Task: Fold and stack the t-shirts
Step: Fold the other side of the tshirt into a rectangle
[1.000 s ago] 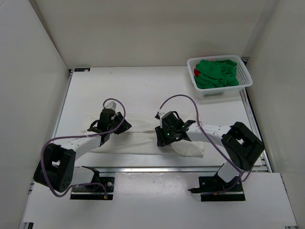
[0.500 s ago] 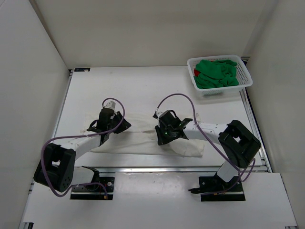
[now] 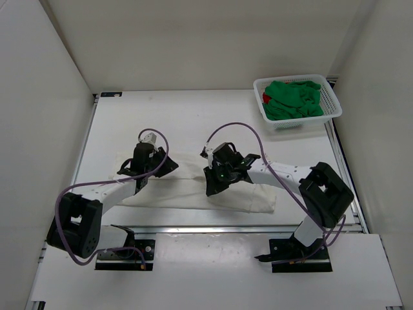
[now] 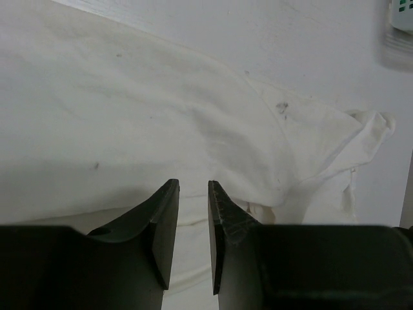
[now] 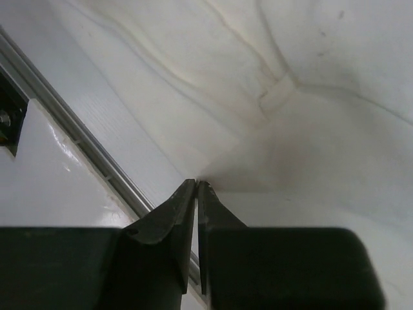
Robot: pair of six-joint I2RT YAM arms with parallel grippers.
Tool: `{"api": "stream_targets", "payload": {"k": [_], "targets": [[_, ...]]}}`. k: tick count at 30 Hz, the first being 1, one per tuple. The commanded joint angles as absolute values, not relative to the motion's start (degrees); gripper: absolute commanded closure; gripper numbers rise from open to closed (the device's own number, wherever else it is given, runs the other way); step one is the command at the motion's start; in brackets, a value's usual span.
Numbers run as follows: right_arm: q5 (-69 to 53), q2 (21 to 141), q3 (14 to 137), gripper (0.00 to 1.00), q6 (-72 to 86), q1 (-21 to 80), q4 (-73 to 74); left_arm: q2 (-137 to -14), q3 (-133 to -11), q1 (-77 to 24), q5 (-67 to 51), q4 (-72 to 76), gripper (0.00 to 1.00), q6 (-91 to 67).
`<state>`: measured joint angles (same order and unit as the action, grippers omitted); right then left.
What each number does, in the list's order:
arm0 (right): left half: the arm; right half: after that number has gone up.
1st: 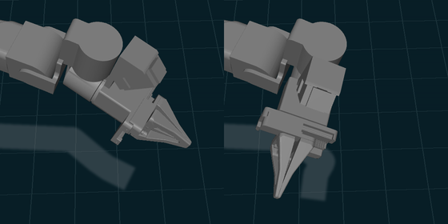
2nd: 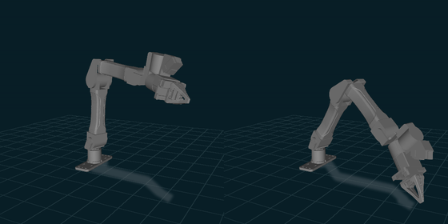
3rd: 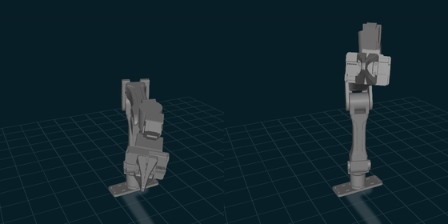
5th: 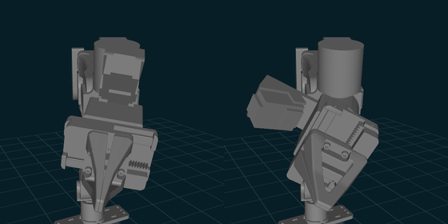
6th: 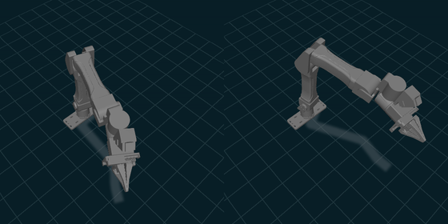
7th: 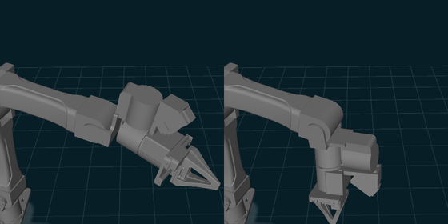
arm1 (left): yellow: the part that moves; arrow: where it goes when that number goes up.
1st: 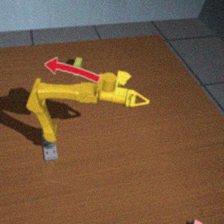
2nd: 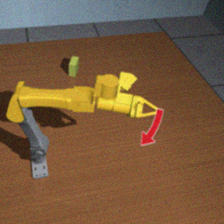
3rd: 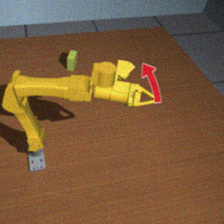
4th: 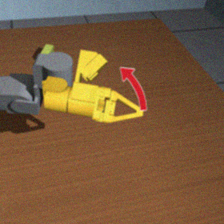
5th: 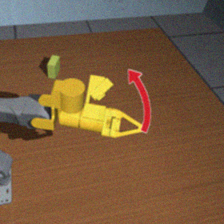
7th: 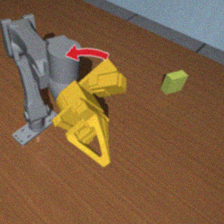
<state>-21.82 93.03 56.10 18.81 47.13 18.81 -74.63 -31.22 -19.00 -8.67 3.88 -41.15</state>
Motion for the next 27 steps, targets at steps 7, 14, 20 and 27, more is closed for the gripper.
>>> {"api": "stream_targets", "payload": {"k": [7, 14, 20, 27], "targets": [[-25.9, 94.4, 57.1, 0.70, 17.4, 46.1, 18.6, -73.5, -32.0, -16.4, -11.2, 3.6, 0.64, -40.3], [-20.4, 81.6, 54.5, 0.81, 17.7, 36.8, 19.0, -77.3, -34.4, -12.4, -12.9, 4.5, 0.64, -40.3], [-16.7, 73.0, 42.9, 1.00, 25.0, 18.5, 3.7, -84.7, -36.9, -6.9, -18.4, 8.8, 0.65, -44.6], [-16.9, 75.0, 35.5, 0.78, 32.3, 1.5, -8.3, -88.0, -33.8, 1.5, -22.1, 14.2, 0.65, -50.4]]}}
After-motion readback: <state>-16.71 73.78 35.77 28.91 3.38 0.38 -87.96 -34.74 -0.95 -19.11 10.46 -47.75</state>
